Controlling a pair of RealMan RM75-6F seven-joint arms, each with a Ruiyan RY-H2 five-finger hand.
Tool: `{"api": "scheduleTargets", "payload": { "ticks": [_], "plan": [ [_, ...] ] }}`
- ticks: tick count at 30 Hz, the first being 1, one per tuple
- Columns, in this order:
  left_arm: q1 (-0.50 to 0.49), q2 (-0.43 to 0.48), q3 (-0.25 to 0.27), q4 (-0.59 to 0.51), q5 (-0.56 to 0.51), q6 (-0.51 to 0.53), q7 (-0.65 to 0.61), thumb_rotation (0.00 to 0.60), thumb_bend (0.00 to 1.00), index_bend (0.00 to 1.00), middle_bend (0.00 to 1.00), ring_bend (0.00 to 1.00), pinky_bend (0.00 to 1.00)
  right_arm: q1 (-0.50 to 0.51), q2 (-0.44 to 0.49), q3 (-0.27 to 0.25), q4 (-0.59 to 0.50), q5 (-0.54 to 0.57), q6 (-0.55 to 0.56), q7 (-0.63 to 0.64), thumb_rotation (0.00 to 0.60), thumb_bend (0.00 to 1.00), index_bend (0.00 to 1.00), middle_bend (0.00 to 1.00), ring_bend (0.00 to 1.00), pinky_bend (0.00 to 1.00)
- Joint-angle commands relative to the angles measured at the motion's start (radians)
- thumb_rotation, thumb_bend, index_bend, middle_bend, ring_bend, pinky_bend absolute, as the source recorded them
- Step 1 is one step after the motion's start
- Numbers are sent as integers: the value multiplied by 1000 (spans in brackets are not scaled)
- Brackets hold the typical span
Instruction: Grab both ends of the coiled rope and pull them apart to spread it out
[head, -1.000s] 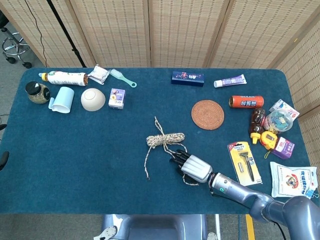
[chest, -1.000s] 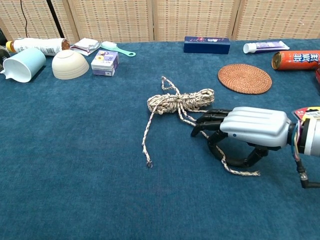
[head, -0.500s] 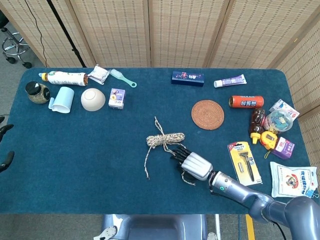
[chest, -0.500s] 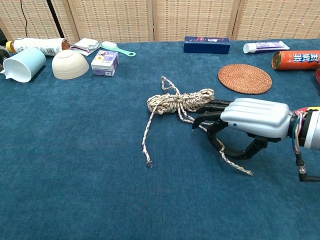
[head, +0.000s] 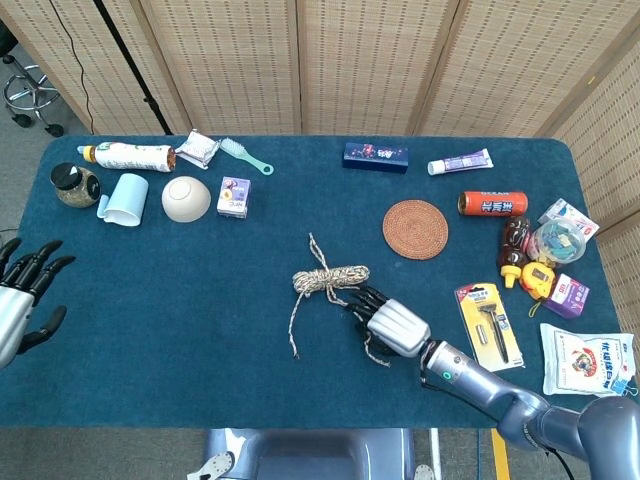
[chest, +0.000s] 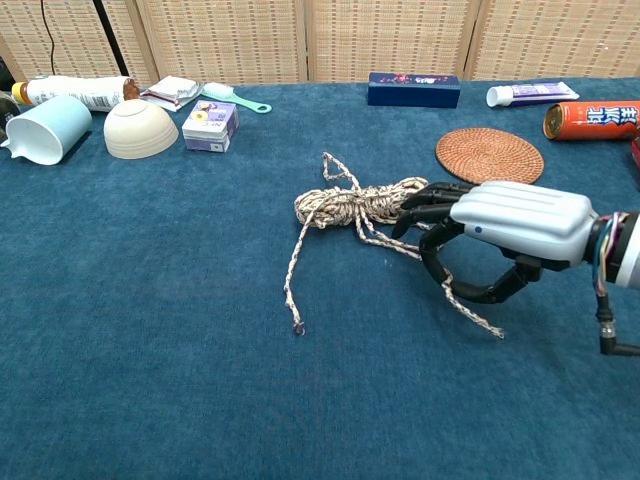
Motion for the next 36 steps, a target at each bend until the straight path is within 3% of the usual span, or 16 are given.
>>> {"api": "scheduleTargets", "payload": {
  "ticks": [1, 8, 12, 15, 27, 36],
  "plan": [
    [-26, -11, 5, 11, 29, -27, -3, 595, 361, 211, 118, 199, 13, -6, 3, 6, -6, 8, 3, -4, 600, 514, 589, 198, 80, 0],
    [-152, -60, 10, 41, 127, -166, -43, 600, 361, 241, 115, 170, 13, -25, 6, 25, -34, 32, 11, -28, 600, 515, 591, 198, 80, 0],
    [-228, -97, 19, 59, 188, -244, -57, 600, 361, 251, 21, 41, 13, -34, 10, 30, -52, 39, 12, -41, 600, 515, 592, 198, 80, 0],
    [-283, -135, 23, 81, 221, -292, -80, 600, 361, 280, 0, 1, 13, -39, 14, 33, -65, 44, 11, -53, 600, 514, 592, 199, 82, 0],
    [-419, -299, 34, 203, 267, -380, -102, 600, 361, 396, 0, 0, 0, -57, 21, 42, -98, 65, -4, -78, 600, 514, 596, 204, 86, 0],
    [-487, -398, 49, 273, 281, -394, -108, 600, 361, 426, 0, 0, 0, -64, 18, 51, -102, 76, -15, -79, 600, 515, 597, 204, 86, 0]
  ]
}}
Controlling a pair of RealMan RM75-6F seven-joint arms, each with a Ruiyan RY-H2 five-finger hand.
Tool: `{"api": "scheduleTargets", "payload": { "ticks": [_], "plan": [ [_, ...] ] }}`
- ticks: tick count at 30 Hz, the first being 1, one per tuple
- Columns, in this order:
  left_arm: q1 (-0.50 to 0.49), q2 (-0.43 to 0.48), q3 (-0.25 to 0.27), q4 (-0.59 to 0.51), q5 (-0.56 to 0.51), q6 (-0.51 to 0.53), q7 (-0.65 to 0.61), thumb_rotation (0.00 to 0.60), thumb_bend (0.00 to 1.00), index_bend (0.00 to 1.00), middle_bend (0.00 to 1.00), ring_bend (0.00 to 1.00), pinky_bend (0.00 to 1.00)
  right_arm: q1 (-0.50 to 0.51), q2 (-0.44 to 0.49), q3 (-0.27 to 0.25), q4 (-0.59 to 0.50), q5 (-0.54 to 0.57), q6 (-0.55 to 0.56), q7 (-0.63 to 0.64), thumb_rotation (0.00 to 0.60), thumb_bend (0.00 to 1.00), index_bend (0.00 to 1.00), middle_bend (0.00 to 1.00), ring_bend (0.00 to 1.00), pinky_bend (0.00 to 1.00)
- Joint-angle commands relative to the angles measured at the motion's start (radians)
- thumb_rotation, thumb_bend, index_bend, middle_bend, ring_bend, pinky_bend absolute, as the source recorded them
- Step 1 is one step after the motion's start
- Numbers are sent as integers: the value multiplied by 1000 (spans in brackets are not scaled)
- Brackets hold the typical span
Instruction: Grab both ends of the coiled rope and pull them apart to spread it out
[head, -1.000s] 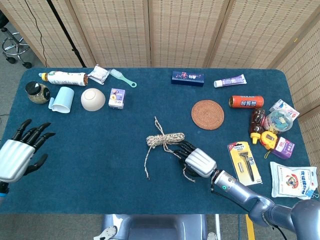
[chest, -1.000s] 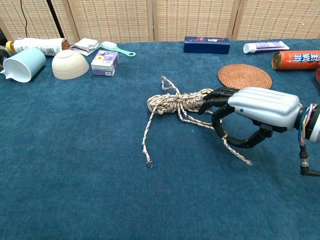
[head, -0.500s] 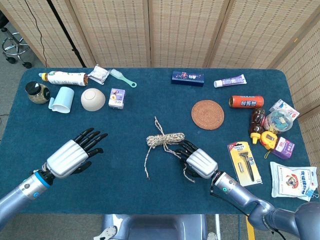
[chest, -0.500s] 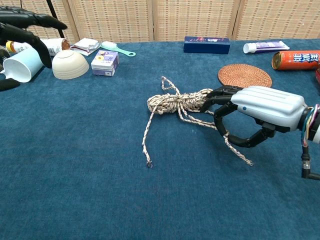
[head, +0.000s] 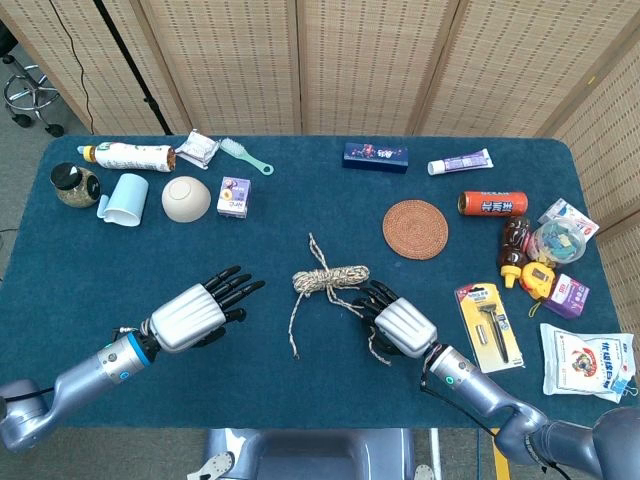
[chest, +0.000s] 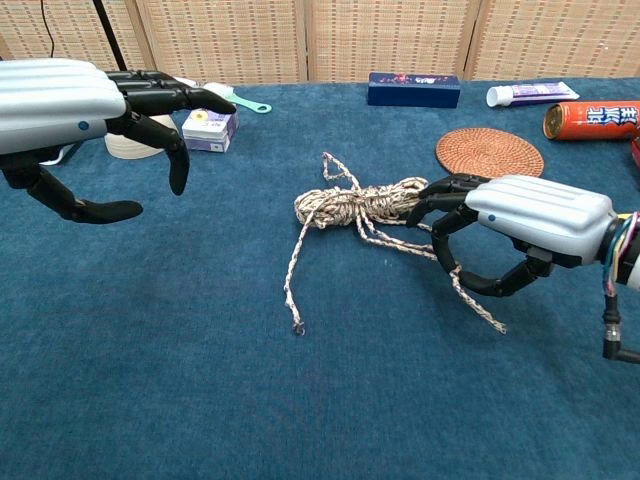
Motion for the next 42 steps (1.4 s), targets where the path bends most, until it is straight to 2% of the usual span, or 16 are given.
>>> {"api": "scheduleTargets", "payload": {
  "ticks": [1, 8, 16, 38, 42],
  "plan": [
    [-18, -26, 4, 17, -4, -6, -1, 600, 361, 432, 0, 0, 0, -2, -1, 1, 2, 2, -3, 1, 600, 514, 597, 204, 86, 0],
    [-56, -78, 12, 45, -26, -29, -3, 600, 337, 441, 0, 0, 0, -8, -2, 2, 12, 6, -9, 8, 600, 515, 598, 205, 87, 0],
    [-89, -118, 20, 66, -53, -55, 7, 600, 256, 441, 0, 0, 0, -15, -10, 2, 32, 8, -10, 27, 600, 514, 599, 205, 88, 0],
    [-155, -226, 39, 101, -125, -132, 67, 600, 260, 517, 0, 0, 0, -35, -25, -1, 93, 13, -8, 69, 600, 515, 602, 207, 93, 0],
    [-176, -264, 36, 125, -140, -157, 74, 600, 303, 522, 0, 0, 0, -43, -25, -1, 101, 20, -10, 72, 600, 515, 603, 207, 94, 0]
  ]
}}
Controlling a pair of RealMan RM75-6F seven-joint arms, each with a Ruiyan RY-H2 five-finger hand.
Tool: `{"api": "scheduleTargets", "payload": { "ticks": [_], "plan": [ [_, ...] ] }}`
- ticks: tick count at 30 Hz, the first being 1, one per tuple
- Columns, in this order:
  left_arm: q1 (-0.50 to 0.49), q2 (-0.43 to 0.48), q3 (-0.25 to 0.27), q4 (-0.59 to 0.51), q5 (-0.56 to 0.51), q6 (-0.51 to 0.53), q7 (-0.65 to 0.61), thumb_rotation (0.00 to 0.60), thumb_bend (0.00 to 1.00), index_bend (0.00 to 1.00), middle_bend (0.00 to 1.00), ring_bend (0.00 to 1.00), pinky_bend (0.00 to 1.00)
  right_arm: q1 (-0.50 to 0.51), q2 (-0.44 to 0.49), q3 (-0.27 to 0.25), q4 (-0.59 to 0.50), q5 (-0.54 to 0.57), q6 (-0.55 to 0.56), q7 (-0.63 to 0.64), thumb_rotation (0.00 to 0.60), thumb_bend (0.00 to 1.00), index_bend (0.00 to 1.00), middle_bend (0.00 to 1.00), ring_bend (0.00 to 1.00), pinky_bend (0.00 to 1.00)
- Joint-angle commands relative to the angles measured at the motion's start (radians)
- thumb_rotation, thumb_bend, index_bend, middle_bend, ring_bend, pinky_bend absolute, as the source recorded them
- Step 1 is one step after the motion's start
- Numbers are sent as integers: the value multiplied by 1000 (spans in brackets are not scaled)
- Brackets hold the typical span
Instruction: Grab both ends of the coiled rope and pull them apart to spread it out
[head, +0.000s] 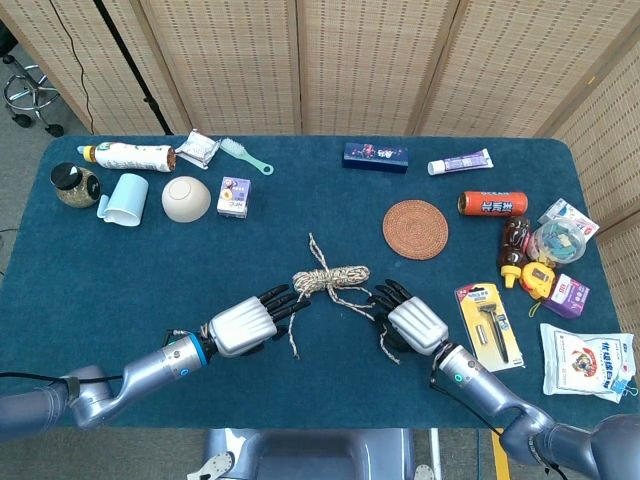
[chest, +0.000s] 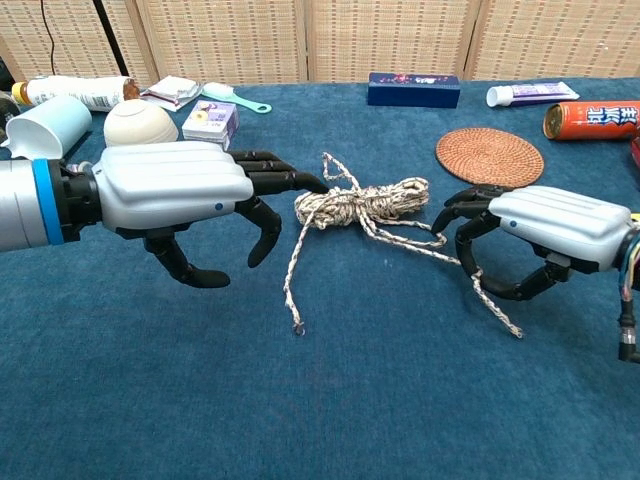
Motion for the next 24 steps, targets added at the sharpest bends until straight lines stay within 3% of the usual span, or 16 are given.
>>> {"api": "scheduleTargets", "payload": {
  "ticks": [1, 24],
  "plan": [
    [-15, -27, -4, 19, -15, -15, 4, 600, 324, 523, 0, 0, 0, -4, 0, -1, 5, 3, -1, 3, 600, 515, 603, 207, 94, 0],
    [-46, -132, -7, 92, -86, -25, 73, 600, 348, 518, 0, 0, 0, -10, -14, -1, 61, -10, 8, 16, 600, 515, 603, 207, 95, 0]
  ]
}}
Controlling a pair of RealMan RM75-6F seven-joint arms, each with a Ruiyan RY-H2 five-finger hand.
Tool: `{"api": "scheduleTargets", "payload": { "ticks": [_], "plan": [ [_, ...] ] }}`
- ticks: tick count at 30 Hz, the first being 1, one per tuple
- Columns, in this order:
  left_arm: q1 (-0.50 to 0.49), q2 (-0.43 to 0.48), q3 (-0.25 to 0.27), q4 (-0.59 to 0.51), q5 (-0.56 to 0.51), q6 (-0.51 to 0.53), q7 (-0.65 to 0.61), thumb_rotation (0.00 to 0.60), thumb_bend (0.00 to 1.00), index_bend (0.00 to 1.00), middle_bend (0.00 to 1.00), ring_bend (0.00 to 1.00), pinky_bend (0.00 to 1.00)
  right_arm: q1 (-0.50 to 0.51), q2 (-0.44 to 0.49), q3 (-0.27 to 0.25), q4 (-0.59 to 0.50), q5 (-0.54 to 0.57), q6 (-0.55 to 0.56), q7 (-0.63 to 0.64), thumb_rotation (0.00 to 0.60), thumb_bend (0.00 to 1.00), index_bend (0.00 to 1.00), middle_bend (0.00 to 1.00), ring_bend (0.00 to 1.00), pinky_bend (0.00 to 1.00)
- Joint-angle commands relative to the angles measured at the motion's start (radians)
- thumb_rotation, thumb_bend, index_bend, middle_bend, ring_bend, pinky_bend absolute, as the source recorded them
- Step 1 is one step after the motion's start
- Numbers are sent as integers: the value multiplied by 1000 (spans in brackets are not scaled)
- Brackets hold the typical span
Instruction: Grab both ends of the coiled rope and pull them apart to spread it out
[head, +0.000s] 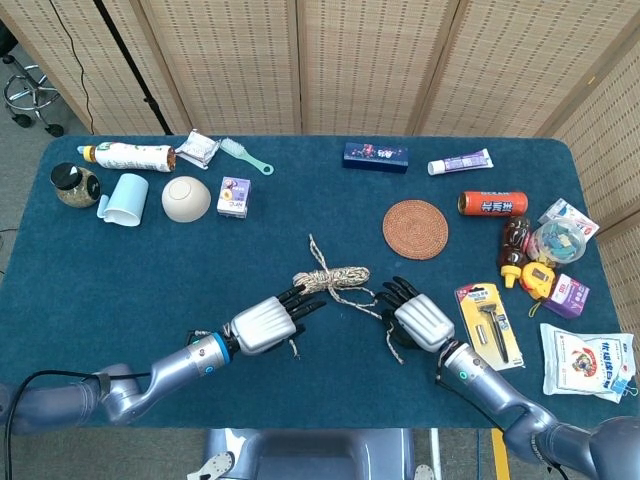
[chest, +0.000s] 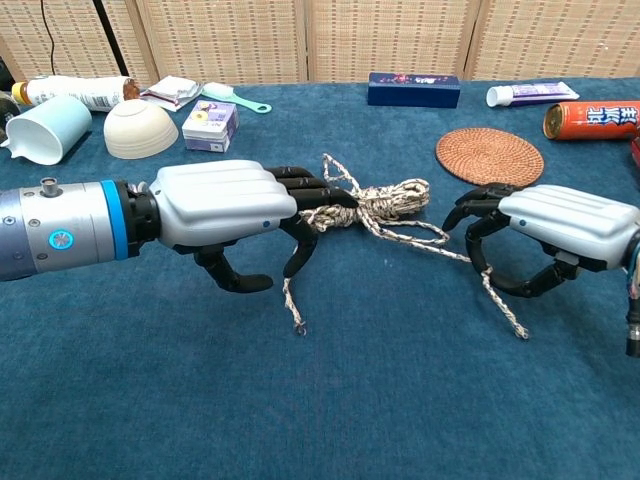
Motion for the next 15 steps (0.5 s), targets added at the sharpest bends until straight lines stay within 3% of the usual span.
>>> {"api": "scheduleTargets", "payload": {
  "ticks": [1, 15],
  "plan": [
    [-1, -8, 3, 7, 0, 3, 6, 600, 348, 518, 0, 0, 0, 1, 0, -1, 1, -3, 1, -4, 600, 514, 603, 207, 95, 0],
    [-5, -59, 19, 61, -10, 15, 8, 600, 347, 511, 0, 0, 0, 11, 16, 21, -31, -19, 41, -53, 600, 514, 603, 207, 96, 0]
  ]
}}
